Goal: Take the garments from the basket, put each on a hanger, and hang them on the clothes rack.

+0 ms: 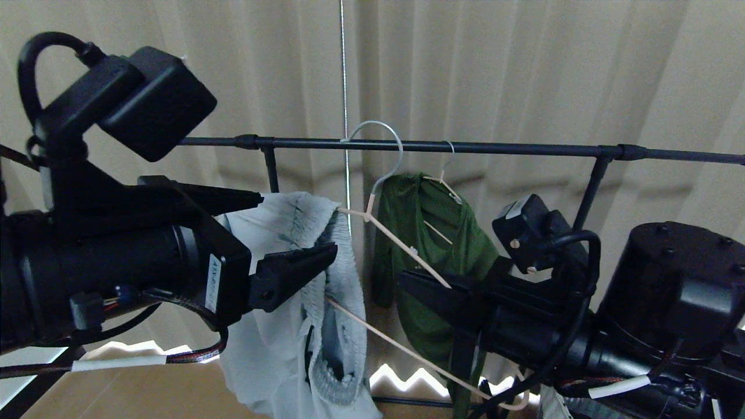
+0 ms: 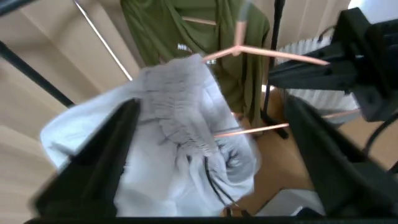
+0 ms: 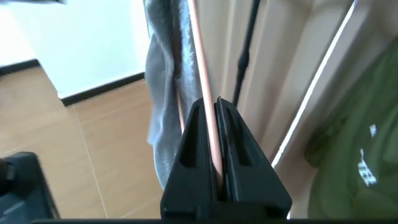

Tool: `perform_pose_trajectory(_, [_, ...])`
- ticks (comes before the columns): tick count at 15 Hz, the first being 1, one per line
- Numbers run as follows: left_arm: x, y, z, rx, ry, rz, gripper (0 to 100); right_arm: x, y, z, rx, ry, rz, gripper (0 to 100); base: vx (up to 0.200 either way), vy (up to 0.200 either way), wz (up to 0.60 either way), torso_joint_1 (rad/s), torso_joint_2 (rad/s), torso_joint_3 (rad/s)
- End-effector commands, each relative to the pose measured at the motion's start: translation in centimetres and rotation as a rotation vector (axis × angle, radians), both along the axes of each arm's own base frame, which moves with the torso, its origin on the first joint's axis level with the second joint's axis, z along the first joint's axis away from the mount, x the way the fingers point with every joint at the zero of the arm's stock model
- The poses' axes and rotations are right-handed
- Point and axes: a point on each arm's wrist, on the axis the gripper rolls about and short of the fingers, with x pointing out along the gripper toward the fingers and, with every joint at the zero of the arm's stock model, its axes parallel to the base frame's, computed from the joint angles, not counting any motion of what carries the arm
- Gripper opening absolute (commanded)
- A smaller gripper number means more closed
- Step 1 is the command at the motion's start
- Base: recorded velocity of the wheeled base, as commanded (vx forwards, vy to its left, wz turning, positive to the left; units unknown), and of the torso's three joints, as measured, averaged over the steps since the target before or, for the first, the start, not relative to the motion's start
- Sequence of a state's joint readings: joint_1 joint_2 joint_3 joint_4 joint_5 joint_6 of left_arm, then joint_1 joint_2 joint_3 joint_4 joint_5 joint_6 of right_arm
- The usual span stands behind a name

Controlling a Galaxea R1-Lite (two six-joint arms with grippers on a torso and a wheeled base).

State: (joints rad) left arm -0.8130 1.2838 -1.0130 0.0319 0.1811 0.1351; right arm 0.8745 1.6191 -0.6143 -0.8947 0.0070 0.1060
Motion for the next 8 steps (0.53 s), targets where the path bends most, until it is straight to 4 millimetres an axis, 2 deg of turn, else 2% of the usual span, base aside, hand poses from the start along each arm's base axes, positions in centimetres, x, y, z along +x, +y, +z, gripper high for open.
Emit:
perform_pose_trajectory(1, [-0.8,1.0,-0.1,-0.015,-0.032,0.001,100,-0.4,-1.1,1.0,0.029,-0.024,-0.01,0,0.0,0.0,0.0,0.0,0.0,0.0])
perform_pose_trajectory(4, [-0.9,1.9,-0.9,-0.008,-0.118,0.005,100,-0.5,-3.2,1.4,0.033,-0.035,0.021,0,0.0,0.0,0.0,0.0,0.0,0.0])
perform_pose_trajectory(6, [0.5,3.2,-1.5,0.041,-0.183,0.006,100,0.2,-5.3,1.2,0.007,-0.053,0.055,0,0.0,0.0,0.0,0.0,0.0,0.0])
perform_pose_trajectory(8, [1.8,4.7,-1.5,0.11,-0.251,-0.066,100,1.0,-6.5,0.8,-0.04,-0.047,0.037,0,0.0,0.0,0.0,0.0,0.0,0.0])
